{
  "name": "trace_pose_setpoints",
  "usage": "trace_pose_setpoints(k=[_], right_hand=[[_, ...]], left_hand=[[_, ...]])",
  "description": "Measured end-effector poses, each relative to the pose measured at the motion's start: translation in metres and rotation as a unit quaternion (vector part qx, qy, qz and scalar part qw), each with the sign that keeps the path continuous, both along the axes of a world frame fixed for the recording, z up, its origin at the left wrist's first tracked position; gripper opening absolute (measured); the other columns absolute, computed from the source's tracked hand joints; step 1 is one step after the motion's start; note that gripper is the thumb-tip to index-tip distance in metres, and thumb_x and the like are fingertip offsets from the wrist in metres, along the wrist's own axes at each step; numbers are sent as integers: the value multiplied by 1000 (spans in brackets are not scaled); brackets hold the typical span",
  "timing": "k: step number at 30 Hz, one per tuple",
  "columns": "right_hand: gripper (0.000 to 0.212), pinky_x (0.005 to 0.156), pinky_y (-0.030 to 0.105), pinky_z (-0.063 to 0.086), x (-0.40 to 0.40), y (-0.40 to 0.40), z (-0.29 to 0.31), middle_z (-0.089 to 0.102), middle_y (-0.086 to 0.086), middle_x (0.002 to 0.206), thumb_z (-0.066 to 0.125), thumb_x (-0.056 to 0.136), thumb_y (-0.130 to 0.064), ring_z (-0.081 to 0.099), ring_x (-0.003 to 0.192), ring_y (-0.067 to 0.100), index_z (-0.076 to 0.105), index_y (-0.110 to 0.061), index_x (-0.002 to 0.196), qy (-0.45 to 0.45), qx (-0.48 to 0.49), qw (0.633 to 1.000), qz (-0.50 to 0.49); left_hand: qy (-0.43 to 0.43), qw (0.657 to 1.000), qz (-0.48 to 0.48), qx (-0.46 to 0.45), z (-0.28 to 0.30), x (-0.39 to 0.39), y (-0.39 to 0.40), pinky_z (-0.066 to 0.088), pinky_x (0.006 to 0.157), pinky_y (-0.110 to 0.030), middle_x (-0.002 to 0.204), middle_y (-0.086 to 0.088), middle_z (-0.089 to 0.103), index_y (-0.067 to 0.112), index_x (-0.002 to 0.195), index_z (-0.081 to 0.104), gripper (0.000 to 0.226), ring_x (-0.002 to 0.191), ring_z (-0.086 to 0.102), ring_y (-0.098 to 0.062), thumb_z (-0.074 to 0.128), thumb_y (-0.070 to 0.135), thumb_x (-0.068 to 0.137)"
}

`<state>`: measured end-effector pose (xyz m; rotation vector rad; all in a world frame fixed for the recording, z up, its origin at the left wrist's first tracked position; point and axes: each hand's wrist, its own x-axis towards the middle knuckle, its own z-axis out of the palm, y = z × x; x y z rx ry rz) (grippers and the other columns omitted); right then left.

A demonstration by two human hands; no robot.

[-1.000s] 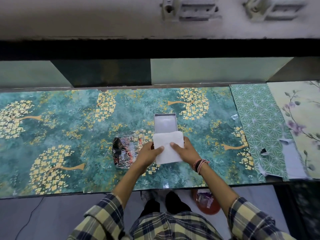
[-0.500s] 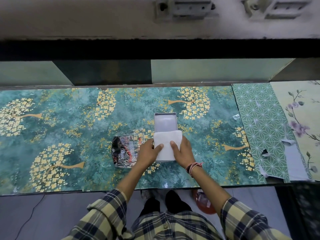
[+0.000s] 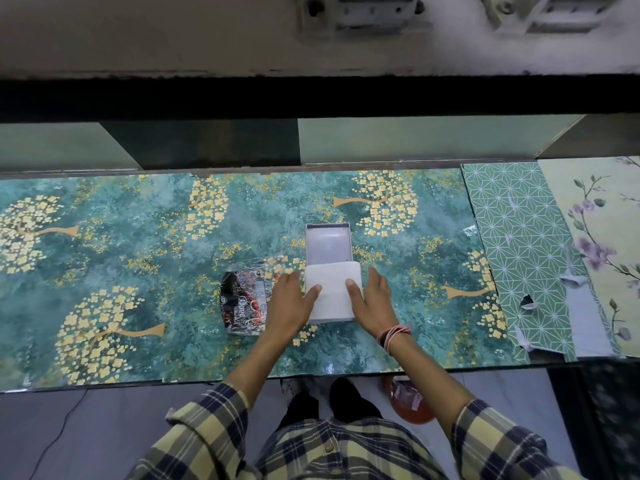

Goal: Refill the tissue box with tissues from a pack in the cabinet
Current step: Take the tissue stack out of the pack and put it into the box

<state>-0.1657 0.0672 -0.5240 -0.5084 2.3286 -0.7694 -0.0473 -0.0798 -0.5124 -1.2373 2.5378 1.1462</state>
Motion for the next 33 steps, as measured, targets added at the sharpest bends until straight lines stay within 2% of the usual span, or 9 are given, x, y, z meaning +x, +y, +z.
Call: trace_pose_setpoints(k=[2, 4, 6, 9, 13, 23, 27, 30, 33], right_hand=[[59, 119, 49, 30, -3, 10, 7, 34, 19, 157, 46, 105, -31, 32, 144, 35, 29, -3, 154, 110, -19, 990, 86], [48, 118, 52, 34, -3, 16, 9, 44, 21, 153, 51, 102, -17, 42, 141, 38, 44, -1, 147, 202, -30, 961, 186], [42, 120, 53, 31, -1, 15, 6, 49, 22, 151, 56, 99, -11, 46, 140, 40, 54, -1, 141, 234, -18, 936, 263], [42, 125, 48, 12, -1, 11, -4, 37, 18, 160, 49, 103, -13, 33, 150, 34, 50, -5, 145, 227, 44, 916, 329], [46, 126, 48, 5, -6, 7, -16, 30, 14, 164, 42, 105, -11, 26, 153, 29, 41, -10, 151, 226, 91, 905, 348], [50, 119, 64, -3, 5, -10, -18, 25, 8, 166, 40, 104, -6, 16, 156, 21, 35, -14, 153, 235, 196, 884, 352], [45, 120, 65, 4, 2, -22, -8, 39, 13, 156, 48, 101, -11, 26, 152, 26, 43, -10, 146, 240, 206, 885, 340], [63, 122, 62, 5, -2, -24, -5, 27, 15, 163, 56, 99, -15, 17, 155, 28, 28, -6, 155, 245, 211, 878, 354], [73, 119, 67, 5, -6, -25, -7, 14, 15, 168, 58, 99, -16, 9, 157, 27, 17, -2, 157, 227, 244, 865, 374]], left_hand=[[31, 996, -60, -49, 4, 6, 1, 46, 102, -42, 141, -13, 56, 5, 144, 54, 51, 130, 51, -32, 59, 32, 101], [63, 983, -145, -91, 5, 9, 4, 48, 109, -46, 144, -17, 59, 3, 139, 61, 43, 133, 54, -36, 62, 21, 100], [59, 966, -224, -118, -2, 8, 8, 46, 112, -49, 146, -19, 59, 3, 133, 67, 38, 136, 55, -38, 64, 16, 98], [12, 952, -286, -107, -9, 2, 13, 32, 121, -43, 160, -18, 44, 4, 143, 59, 42, 149, 41, -35, 57, 18, 103], [-38, 948, -288, -132, -16, -3, 14, 25, 123, -38, 168, -15, 31, 9, 150, 50, 44, 155, 29, -30, 45, 20, 108], [-96, 924, -318, -190, -33, -16, 16, 15, 127, -45, 155, -15, 49, 9, 132, 63, 35, 150, 38, -30, 56, 25, 102], [-99, 918, -324, -207, -28, -20, 13, 18, 125, -47, 147, -12, 56, 9, 132, 62, 38, 144, 43, -30, 62, 28, 99], [-107, 913, -327, -221, -28, -18, 10, 16, 127, -49, 158, -16, 44, 7, 141, 53, 53, 152, 31, -34, 68, 29, 95], [-141, 914, -319, -210, -30, -18, 7, 14, 127, -52, 165, -18, 33, 6, 143, 50, 60, 157, 22, -33, 69, 34, 94]])
